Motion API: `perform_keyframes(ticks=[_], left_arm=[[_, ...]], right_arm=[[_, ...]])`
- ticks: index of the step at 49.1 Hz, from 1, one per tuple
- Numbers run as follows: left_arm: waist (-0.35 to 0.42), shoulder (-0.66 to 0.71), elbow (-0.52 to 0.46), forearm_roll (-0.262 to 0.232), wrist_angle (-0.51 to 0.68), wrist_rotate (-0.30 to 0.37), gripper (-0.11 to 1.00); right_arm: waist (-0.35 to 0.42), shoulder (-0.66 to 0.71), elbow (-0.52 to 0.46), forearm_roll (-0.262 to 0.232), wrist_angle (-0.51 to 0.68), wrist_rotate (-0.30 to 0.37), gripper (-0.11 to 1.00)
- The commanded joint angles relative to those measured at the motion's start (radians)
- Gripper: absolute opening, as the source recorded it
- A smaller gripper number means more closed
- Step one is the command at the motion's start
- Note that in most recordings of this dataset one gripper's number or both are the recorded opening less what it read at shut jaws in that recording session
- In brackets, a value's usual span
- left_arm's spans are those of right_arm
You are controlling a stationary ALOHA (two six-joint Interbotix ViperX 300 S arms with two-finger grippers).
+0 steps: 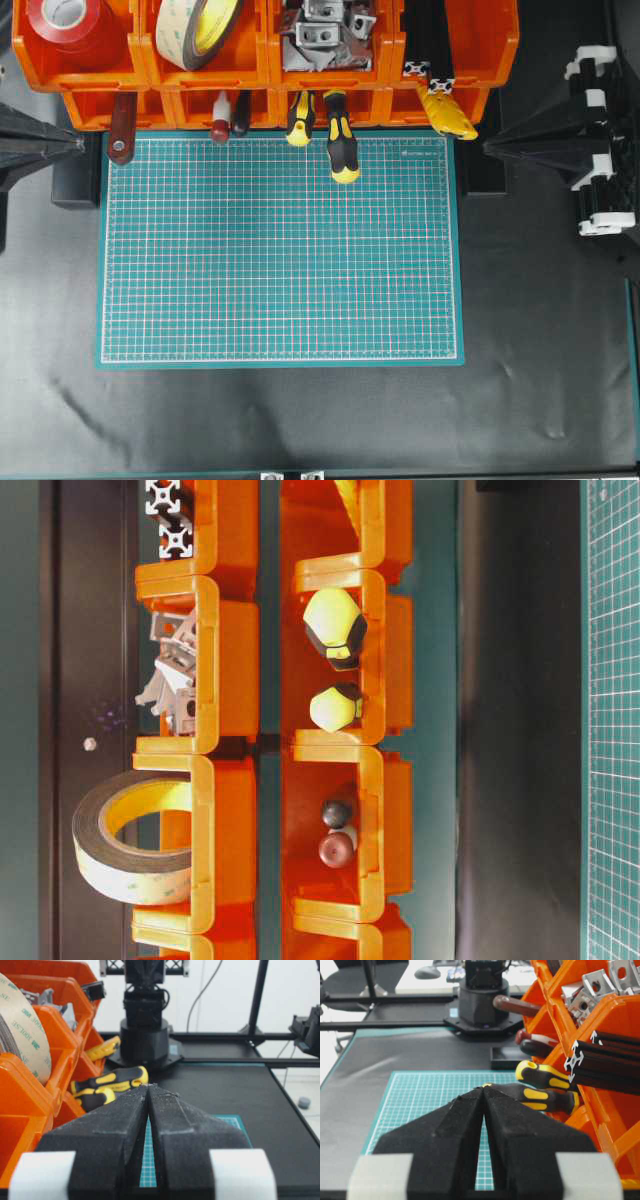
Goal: Pick corner brachets from container rack with right arm.
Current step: 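Move the right gripper up toward the orange rack's bracket bin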
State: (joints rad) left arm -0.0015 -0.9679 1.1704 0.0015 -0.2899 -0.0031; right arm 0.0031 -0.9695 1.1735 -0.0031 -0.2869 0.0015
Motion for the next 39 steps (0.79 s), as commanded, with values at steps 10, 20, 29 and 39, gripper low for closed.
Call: perform_keyframes(ticks=[10,20,29,39], left_arm=[[-0.061,0.028,-0.124,0.037,0.155,-0.08,0.0],[-0.075,0.038,-0.195,0.037,0.328,-0.084,0.0],[-0.074,0.041,-0.229,0.037,0.391,-0.084,0.0],[-0.077,0.055,-0.261,0.037,0.463,-0.089,0.0]], right_arm=[[-0.029,0.006,-0.115,0.008,0.206,0.015,0.0],[-0.031,0.02,-0.293,0.008,0.514,0.034,0.0],[-0.046,0.104,-0.494,0.002,0.811,0.041,0.0],[-0.061,0.278,-0.756,-0.023,0.986,0.04,0.0]])
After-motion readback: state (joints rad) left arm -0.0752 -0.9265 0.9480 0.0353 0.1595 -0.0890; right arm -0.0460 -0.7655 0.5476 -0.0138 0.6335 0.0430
